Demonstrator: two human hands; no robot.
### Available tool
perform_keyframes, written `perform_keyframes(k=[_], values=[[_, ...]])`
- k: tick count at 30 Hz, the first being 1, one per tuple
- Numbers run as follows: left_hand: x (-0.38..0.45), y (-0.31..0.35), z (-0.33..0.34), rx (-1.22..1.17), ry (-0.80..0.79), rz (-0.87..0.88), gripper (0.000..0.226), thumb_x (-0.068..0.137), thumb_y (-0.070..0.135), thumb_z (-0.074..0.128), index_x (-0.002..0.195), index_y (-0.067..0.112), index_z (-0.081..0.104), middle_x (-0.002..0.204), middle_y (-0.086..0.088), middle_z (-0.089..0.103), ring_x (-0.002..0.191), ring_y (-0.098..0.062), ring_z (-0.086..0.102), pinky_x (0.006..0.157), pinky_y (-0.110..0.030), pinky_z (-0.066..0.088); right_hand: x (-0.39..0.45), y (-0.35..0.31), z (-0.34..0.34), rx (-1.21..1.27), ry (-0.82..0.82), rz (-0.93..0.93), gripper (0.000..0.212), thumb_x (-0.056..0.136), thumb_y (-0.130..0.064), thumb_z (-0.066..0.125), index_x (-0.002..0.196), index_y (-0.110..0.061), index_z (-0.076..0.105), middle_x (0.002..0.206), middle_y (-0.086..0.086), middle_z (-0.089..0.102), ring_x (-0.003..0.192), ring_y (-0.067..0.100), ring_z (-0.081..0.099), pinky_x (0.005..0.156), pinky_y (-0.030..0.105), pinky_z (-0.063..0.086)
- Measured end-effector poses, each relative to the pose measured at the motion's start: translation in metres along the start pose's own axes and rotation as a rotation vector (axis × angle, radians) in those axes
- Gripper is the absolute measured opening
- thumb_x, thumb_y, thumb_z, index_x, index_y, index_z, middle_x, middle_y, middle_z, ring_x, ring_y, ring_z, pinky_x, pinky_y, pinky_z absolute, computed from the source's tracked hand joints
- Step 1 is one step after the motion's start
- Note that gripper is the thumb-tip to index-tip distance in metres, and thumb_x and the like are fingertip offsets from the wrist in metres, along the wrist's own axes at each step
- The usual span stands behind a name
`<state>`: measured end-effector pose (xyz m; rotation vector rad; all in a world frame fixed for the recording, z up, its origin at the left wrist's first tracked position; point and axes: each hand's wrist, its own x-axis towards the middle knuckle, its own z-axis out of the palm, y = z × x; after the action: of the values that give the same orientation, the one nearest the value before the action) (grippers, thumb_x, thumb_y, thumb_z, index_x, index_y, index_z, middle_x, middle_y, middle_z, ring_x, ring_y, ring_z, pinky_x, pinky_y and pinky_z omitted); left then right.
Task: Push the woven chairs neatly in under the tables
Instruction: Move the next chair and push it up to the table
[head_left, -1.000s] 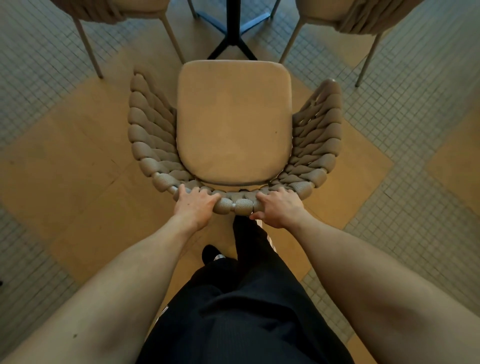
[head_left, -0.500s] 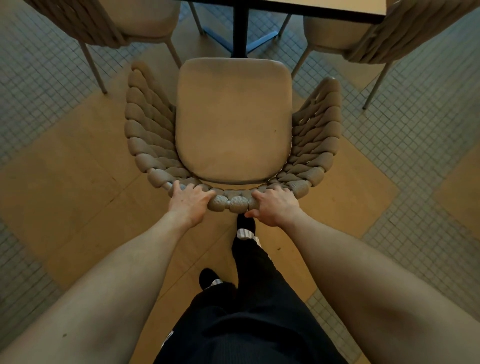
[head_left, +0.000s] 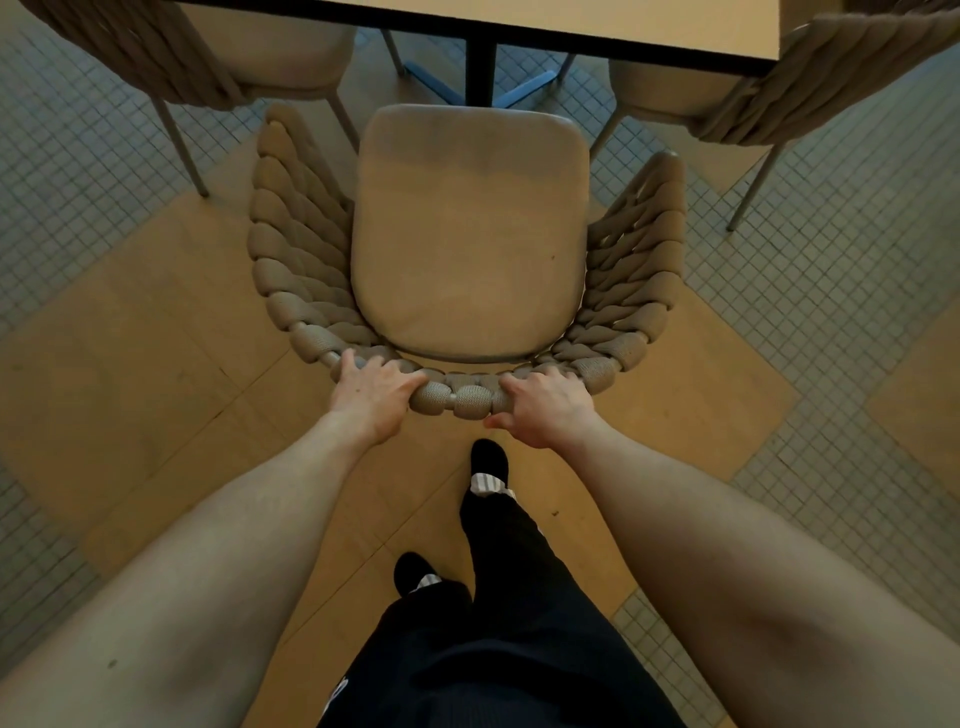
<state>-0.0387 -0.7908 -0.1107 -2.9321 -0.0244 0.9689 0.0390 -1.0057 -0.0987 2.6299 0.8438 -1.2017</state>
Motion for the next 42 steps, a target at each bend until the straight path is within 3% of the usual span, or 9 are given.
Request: perform_keyframes(k=[8, 14, 19, 25, 42], values=[[0.002, 0.005, -0.004, -0.063, -0.036, -0.043, 0.047, 0.095, 0.023, 0.058, 0.137, 0.039, 0.046, 0.129, 0.000, 0.057, 0.126, -0.022, 0.048, 0.117, -0.058, 0.017, 0.002, 0.000, -0.001, 0.017, -0.047, 0.025, 0.064, 0.093, -0.070, 0.051, 0.139, -0.026, 0.046, 0.135, 0.009, 0.058, 0.133, 0.034, 0.044, 0.109, 0.056, 0.035], [-0.004, 0.001, -0.013, -0.196, -0.077, -0.038, 0.061, 0.091, 0.050, 0.061, 0.146, 0.031, 0.040, 0.141, 0.000, 0.052, 0.138, -0.024, 0.039, 0.121, -0.060, 0.005, 0.005, 0.000, -0.015, 0.025, -0.050, 0.016, 0.079, 0.088, -0.076, 0.054, 0.148, -0.027, 0.039, 0.142, 0.008, 0.054, 0.137, 0.033, 0.043, 0.113, 0.055, 0.034], [-0.014, -0.008, -0.023, -0.309, -0.041, -0.109, 0.072, 0.091, 0.063, 0.054, 0.152, 0.029, 0.034, 0.151, -0.002, 0.044, 0.144, -0.025, 0.031, 0.122, -0.056, 0.012, 0.007, -0.011, -0.035, 0.009, 0.003, -0.048, 0.085, 0.087, -0.078, 0.053, 0.149, -0.022, 0.037, 0.144, 0.010, 0.051, 0.135, 0.035, 0.043, 0.112, 0.055, 0.036], [-0.030, -0.027, -0.023, -0.493, 0.035, -0.203, 0.071, 0.092, 0.063, 0.049, 0.152, 0.028, 0.037, 0.152, -0.002, 0.044, 0.142, -0.025, 0.034, 0.117, -0.051, 0.027, 0.009, -0.029, -0.052, -0.035, 0.037, -0.154, 0.083, 0.087, -0.075, 0.054, 0.148, -0.022, 0.039, 0.148, 0.009, 0.047, 0.138, 0.034, 0.039, 0.112, 0.056, 0.035], [-0.107, -0.117, -0.012, -0.659, 0.074, -0.542, 0.074, 0.093, 0.067, 0.045, 0.156, 0.031, 0.029, 0.159, -0.005, 0.035, 0.147, -0.026, 0.027, 0.119, -0.054, 0.020, 0.027, -0.148, -0.114, -0.232, 0.028, -0.378, 0.083, 0.090, -0.073, 0.054, 0.152, -0.021, 0.038, 0.154, 0.009, 0.040, 0.142, 0.035, 0.034, 0.113, 0.056, 0.034]])
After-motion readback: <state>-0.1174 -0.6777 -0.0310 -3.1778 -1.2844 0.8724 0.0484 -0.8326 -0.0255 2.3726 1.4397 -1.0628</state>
